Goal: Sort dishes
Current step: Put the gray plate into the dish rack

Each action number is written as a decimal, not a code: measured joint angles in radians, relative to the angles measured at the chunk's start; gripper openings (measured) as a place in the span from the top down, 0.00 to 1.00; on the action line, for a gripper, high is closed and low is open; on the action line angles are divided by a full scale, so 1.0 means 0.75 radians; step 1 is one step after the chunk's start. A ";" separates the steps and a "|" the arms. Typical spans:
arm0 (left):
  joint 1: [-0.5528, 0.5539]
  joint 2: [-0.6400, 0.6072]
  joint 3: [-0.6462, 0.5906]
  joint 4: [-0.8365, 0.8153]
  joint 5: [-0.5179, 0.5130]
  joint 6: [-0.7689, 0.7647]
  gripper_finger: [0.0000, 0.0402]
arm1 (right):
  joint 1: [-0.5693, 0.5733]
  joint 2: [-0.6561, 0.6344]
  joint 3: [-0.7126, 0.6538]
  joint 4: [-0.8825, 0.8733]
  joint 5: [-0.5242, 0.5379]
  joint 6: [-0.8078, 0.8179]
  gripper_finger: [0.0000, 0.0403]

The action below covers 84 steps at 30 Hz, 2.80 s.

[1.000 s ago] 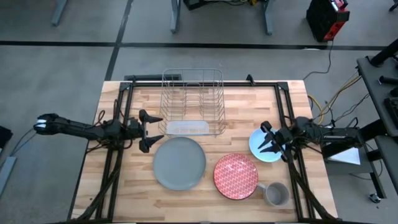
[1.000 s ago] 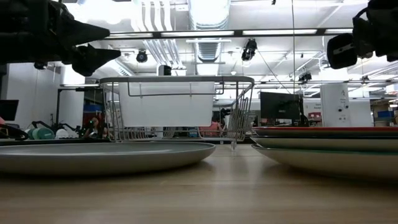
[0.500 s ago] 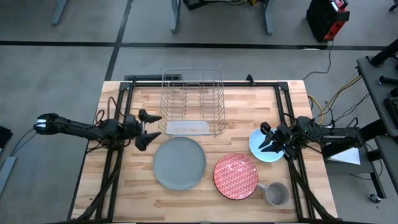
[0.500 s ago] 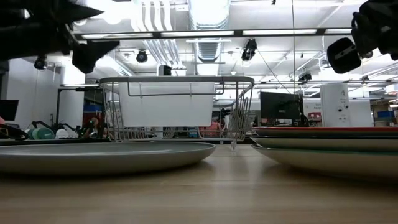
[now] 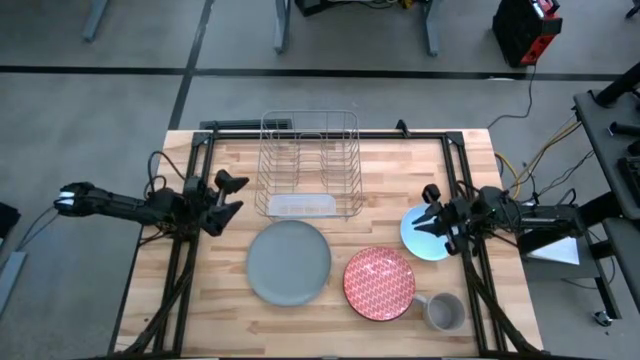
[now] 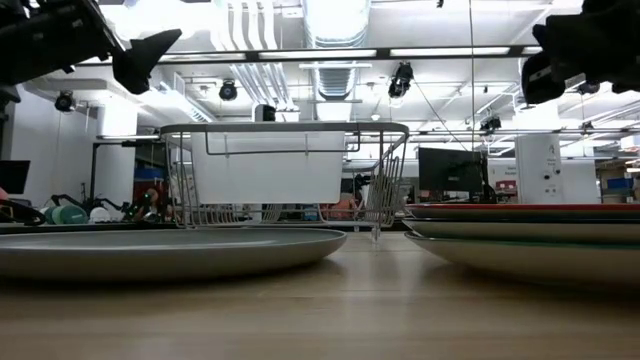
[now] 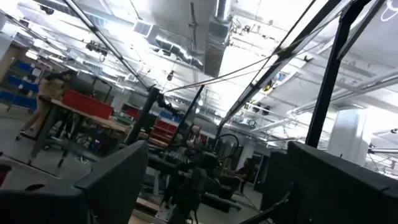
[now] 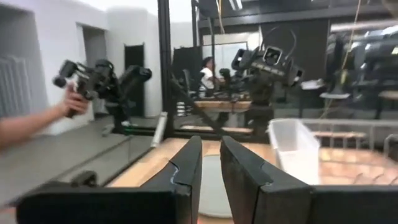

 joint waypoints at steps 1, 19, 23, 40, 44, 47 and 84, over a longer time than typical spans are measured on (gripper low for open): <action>0.000 0.000 0.000 0.000 0.000 -0.011 0.07 | 0.000 0.000 0.000 0.014 0.006 -0.003 0.86; -0.097 0.468 0.668 -0.933 0.357 0.208 0.07 | 0.001 0.125 0.147 0.256 0.204 0.013 0.94; -0.097 0.557 0.822 -1.233 0.275 0.252 0.07 | 0.001 0.260 0.273 0.121 0.364 -0.111 0.94; -0.098 0.825 1.085 -1.356 0.324 0.178 0.07 | 0.004 0.693 0.592 -0.256 0.433 0.004 0.97; -0.104 0.901 1.104 -1.392 0.320 0.076 0.07 | 0.004 0.679 0.592 -0.308 0.433 0.019 0.97; -0.106 0.962 1.114 -1.396 0.319 0.005 0.07 | 0.004 0.674 0.584 -0.310 0.432 0.044 0.97; -0.286 1.032 1.115 -2.564 0.317 -1.136 0.09 | 0.004 0.674 0.524 -0.400 0.431 0.061 0.97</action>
